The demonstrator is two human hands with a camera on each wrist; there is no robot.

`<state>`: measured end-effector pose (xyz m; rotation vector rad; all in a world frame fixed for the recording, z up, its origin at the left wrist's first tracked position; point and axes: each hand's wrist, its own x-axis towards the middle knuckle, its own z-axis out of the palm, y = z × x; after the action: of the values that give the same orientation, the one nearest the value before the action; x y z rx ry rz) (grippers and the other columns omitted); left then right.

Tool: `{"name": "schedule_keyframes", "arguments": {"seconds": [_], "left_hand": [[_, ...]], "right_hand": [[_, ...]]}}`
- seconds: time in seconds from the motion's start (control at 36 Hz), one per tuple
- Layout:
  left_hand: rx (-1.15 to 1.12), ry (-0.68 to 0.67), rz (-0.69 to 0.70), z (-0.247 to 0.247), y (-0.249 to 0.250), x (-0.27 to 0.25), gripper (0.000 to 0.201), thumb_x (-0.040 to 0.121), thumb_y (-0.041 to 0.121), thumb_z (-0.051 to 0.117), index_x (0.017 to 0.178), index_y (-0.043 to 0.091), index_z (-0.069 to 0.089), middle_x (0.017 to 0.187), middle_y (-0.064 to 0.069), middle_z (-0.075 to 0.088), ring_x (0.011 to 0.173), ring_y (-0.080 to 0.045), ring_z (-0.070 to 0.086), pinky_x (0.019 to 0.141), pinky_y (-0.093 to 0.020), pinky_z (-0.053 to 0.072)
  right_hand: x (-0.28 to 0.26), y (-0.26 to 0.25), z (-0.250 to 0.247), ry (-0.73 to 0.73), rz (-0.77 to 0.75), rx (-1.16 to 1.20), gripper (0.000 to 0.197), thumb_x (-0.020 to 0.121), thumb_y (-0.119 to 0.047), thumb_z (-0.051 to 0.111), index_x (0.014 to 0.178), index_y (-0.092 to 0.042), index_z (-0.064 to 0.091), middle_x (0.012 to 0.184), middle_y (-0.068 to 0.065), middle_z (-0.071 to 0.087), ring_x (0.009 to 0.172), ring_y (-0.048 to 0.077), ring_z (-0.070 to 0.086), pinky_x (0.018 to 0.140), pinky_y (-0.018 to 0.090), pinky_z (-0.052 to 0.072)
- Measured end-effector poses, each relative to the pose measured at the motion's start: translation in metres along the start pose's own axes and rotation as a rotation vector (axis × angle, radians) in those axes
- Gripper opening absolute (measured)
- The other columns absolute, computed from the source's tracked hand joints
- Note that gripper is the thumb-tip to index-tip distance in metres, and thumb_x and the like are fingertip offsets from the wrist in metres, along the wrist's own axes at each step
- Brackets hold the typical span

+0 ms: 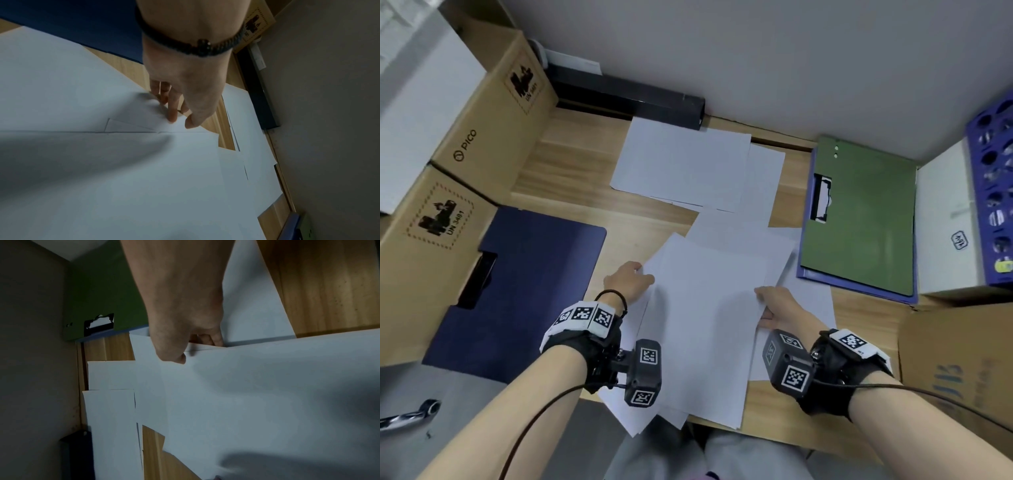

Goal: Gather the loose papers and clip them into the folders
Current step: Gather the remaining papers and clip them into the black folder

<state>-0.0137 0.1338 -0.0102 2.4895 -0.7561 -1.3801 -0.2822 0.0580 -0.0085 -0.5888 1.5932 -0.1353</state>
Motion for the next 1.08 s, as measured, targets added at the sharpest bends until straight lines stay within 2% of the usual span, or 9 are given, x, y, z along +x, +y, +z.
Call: {"name": "schedule_keyframes", "arguments": {"seconds": [0.14,0.33,0.44,0.56,0.64,0.78,0.89,0.94,1.08], "left_hand": [[0.042,0.033,0.059,0.008,0.003,-0.001,0.053,0.083,0.026,0.061,0.133,0.019,0.047,0.133,-0.009,0.052,0.113,-0.031,0.056,0.096,-0.039,0.046],[-0.003,0.004,0.11,0.02,-0.001,-0.004,0.058,0.083,0.02,0.064,0.137,0.015,0.044,0.132,-0.01,0.053,0.116,-0.029,0.055,0.098,-0.041,0.046],[-0.053,-0.03,0.109,0.023,0.0,-0.004,0.057,0.084,0.019,0.065,0.137,0.014,0.044,0.129,-0.009,0.056,0.117,-0.028,0.055,0.1,-0.039,0.044],[-0.074,-0.061,0.118,0.022,0.001,-0.002,0.06,0.078,0.024,0.068,0.133,0.015,0.046,0.124,-0.012,0.059,0.115,-0.031,0.056,0.099,-0.043,0.046],[-0.077,-0.018,0.133,0.017,0.006,0.001,0.061,0.079,0.022,0.071,0.134,0.014,0.046,0.124,-0.01,0.057,0.114,-0.029,0.056,0.1,-0.042,0.045],[-0.116,-0.053,0.142,0.006,0.017,0.002,0.089,0.061,0.044,0.074,0.138,0.017,0.039,0.124,-0.003,0.055,0.115,-0.025,0.055,0.1,-0.043,0.046],[-0.173,-0.145,0.225,0.004,0.032,-0.001,0.056,0.082,0.026,0.075,0.127,0.01,0.047,0.121,-0.004,0.06,0.107,-0.021,0.057,0.09,-0.03,0.045],[-0.191,-0.154,0.281,0.003,0.036,-0.004,0.047,0.085,0.025,0.072,0.125,0.009,0.054,0.12,-0.004,0.063,0.107,-0.019,0.06,0.089,-0.028,0.044],[-0.351,-0.21,0.322,0.002,0.044,-0.018,0.035,0.086,0.034,0.07,0.112,0.011,0.067,0.115,0.001,0.07,0.109,-0.018,0.064,0.101,-0.035,0.045]], "right_hand": [[0.003,0.004,-0.008,-0.039,-0.025,0.007,0.041,0.094,-0.009,0.052,0.131,0.004,0.041,0.079,0.014,0.063,0.042,0.015,0.064,0.04,0.027,0.05],[0.002,0.004,-0.012,-0.07,-0.035,0.008,0.031,0.092,-0.009,0.057,0.12,0.002,0.054,0.092,0.014,0.067,0.074,0.025,0.066,0.055,0.029,0.054],[0.003,-0.001,-0.008,-0.027,-0.038,-0.09,0.052,0.086,-0.017,0.065,0.129,0.005,0.045,0.09,0.016,0.063,0.058,0.022,0.065,0.045,0.025,0.049],[0.003,-0.002,-0.004,-0.041,-0.078,-0.16,0.047,0.088,-0.014,0.06,0.129,0.002,0.045,0.11,0.022,0.064,0.077,0.029,0.064,0.05,0.027,0.047],[-0.001,-0.008,-0.003,-0.094,-0.117,-0.117,0.034,0.095,-0.008,0.053,0.128,-0.001,0.047,0.118,0.018,0.062,0.084,0.023,0.061,0.053,0.025,0.046],[-0.016,-0.034,-0.008,-0.191,-0.229,-0.069,0.024,0.096,-0.004,0.05,0.119,-0.006,0.056,0.096,0.007,0.067,0.08,0.018,0.064,0.064,0.027,0.052],[-0.027,-0.054,-0.017,-0.212,-0.306,-0.039,0.027,0.094,-0.005,0.05,0.121,-0.006,0.059,0.109,0.011,0.069,0.098,0.027,0.066,0.089,0.039,0.052],[-0.033,-0.061,-0.021,-0.21,-0.328,0.026,0.027,0.095,-0.005,0.049,0.12,-0.005,0.059,0.112,0.015,0.068,0.101,0.032,0.065,0.093,0.044,0.051],[-0.041,-0.064,-0.033,-0.134,-0.389,0.198,0.028,0.097,-0.01,0.05,0.124,-0.007,0.057,0.11,0.009,0.069,0.085,0.022,0.066,0.069,0.03,0.056]]}}
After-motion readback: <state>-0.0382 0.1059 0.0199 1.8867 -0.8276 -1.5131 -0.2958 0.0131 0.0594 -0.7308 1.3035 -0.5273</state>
